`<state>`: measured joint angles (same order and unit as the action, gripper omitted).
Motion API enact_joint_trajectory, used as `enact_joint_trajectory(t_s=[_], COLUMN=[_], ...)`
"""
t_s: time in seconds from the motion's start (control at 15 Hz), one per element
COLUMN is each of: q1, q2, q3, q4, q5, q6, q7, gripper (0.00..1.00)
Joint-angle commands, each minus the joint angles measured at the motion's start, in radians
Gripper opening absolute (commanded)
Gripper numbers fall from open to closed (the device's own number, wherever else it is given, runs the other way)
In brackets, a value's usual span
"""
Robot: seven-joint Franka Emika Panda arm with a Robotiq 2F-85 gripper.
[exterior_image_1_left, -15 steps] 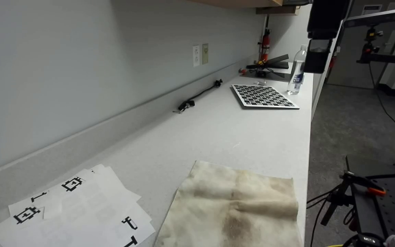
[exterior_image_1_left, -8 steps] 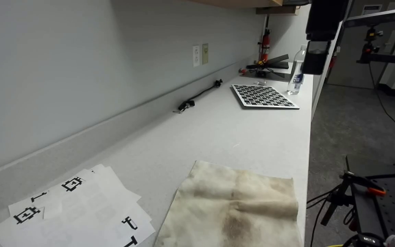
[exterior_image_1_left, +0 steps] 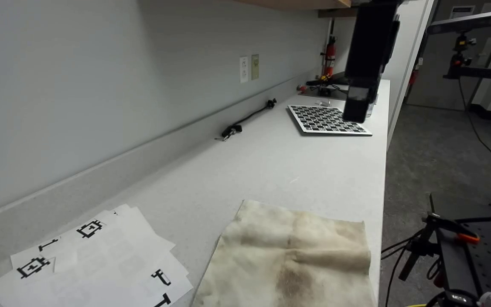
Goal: Use the white cloth to wipe the table
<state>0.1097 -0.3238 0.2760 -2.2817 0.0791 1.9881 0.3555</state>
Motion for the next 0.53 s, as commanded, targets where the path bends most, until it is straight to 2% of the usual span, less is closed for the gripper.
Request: enact_joint_trajectory(t_s=[0.0, 0.47], q1=[0.026, 0.048], q2=[0.086, 0.275], q3=[-0.001, -0.016], q4=[-0.015, -0.03], q5=[-0.017, -0.027], q6=[0.086, 0.225], q7=[-0.016, -0.051], gripper=[1.0, 1.0])
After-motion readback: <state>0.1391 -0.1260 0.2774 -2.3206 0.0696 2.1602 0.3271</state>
